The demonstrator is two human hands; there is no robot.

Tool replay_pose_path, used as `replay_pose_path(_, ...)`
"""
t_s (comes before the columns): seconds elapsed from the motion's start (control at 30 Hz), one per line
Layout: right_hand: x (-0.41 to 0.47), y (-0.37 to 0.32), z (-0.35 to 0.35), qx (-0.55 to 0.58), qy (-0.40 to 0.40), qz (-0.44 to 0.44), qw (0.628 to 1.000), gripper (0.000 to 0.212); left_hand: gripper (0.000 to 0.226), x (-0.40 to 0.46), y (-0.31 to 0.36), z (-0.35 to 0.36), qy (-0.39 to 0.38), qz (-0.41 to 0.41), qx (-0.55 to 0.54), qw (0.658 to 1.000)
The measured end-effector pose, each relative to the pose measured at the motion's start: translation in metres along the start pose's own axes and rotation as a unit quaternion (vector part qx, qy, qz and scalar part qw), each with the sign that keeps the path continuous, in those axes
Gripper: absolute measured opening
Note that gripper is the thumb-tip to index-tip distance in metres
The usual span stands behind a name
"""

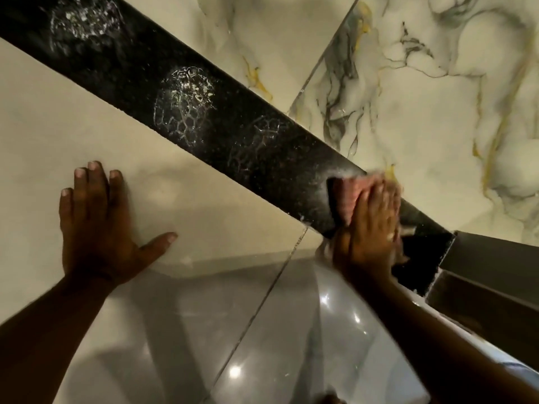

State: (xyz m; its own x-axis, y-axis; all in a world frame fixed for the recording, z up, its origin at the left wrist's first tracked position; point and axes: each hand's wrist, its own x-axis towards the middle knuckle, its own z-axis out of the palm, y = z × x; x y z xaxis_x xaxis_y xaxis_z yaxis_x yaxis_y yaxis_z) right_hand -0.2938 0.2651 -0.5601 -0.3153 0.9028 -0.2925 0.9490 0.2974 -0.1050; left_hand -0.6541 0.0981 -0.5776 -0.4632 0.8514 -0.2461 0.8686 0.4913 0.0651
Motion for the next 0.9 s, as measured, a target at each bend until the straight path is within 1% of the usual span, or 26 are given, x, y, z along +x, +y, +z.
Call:
replay_pose_path(0.03,-0.028,-0.014,0.008,-0.004,-0.016,-0.010,1.000,0.066,0.124,-0.001,0.000,0.000,-0.002,0.002,0.005,1.000)
replay_pose_path(0.1,-0.052,-0.053,0.018,0.005,-0.043,-0.082,0.996,0.065,0.124,-0.001,0.000,-0.001,-0.002,0.006,0.012,1.000)
replay_pose_path(0.13,-0.045,-0.073,0.021,0.006,-0.046,-0.139,0.989,0.064,0.124,-0.001,0.000,-0.001,-0.001,0.011,0.013,1.000)
replay_pose_path(0.2,-0.004,-0.104,0.021,-0.007,-0.038,-0.268,0.963,0.066,0.123,-0.001,-0.001,0.000,0.001,0.013,0.013,1.000)
replay_pose_path(0.23,0.023,-0.113,0.017,-0.013,-0.037,-0.311,0.950,0.067,0.123,-0.001,-0.002,0.000,0.002,0.011,0.011,1.000)
replay_pose_path(0.27,0.048,-0.116,0.011,-0.017,-0.035,-0.325,0.945,0.068,0.124,-0.002,-0.002,0.000,0.001,0.008,0.008,1.000)
replay_pose_path(0.33,0.085,-0.113,0.002,-0.024,-0.034,-0.304,0.952,0.070,0.125,-0.001,0.000,-0.002,-0.006,0.001,0.005,1.000)
replay_pose_path(0.4,0.102,-0.096,-0.002,-0.023,-0.038,-0.238,0.970,0.070,0.125,0.000,-0.001,-0.003,-0.009,0.001,0.005,1.000)
replay_pose_path(0.47,0.101,-0.068,-0.006,-0.012,-0.019,-0.150,0.988,0.069,0.125,-0.002,-0.001,-0.002,-0.010,0.002,0.006,1.000)
replay_pose_path(0.5,0.094,-0.053,-0.008,-0.015,-0.010,-0.116,0.993,0.068,0.125,-0.002,-0.001,-0.001,-0.008,0.004,0.005,1.000)
replay_pose_path(0.53,0.082,-0.043,-0.008,-0.023,-0.006,-0.103,0.994,0.068,0.125,-0.002,-0.003,0.000,-0.004,0.006,0.003,1.000)
replay_pose_path(0.57,0.062,-0.039,-0.006,-0.032,-0.005,-0.111,0.993,0.068,0.124,-0.002,-0.003,0.002,0.000,0.008,0.003,1.000)
replay_pose_path(0.63,0.012,-0.053,0.003,-0.030,-0.011,-0.156,0.987,0.067,0.125,-0.002,-0.005,0.005,0.006,0.010,0.004,1.000)
replay_pose_path(0.7,-0.015,-0.089,0.015,-0.022,-0.023,-0.246,0.969,0.065,0.125,-0.001,-0.007,0.006,0.009,0.017,0.002,1.000)
replay_pose_path(0.77,0.003,-0.130,0.018,-0.029,-0.047,-0.354,0.934,0.064,0.124,-0.001,-0.007,0.005,0.013,0.026,0.000,1.000)
replay_pose_path(0.8,0.026,-0.146,0.017,-0.029,-0.044,-0.394,0.918,0.065,0.124,-0.001,-0.007,0.005,0.018,0.027,0.000,0.999)
replay_pose_path(0.83,0.051,-0.155,0.012,-0.027,-0.044,-0.407,0.912,0.065,0.123,-0.002,-0.006,0.005,0.024,0.029,0.002,0.999)
replay_pose_path(0.87,0.077,-0.155,0.006,-0.027,-0.047,-0.388,0.920,0.066,0.123,-0.003,-0.005,0.005,0.026,0.029,0.004,0.999)
replay_pose_path(0.9,0.100,-0.148,-0.002,-0.031,-0.055,-0.341,0.938,0.067,0.125,-0.002,-0.005,0.004,0.022,0.027,0.004,0.999)
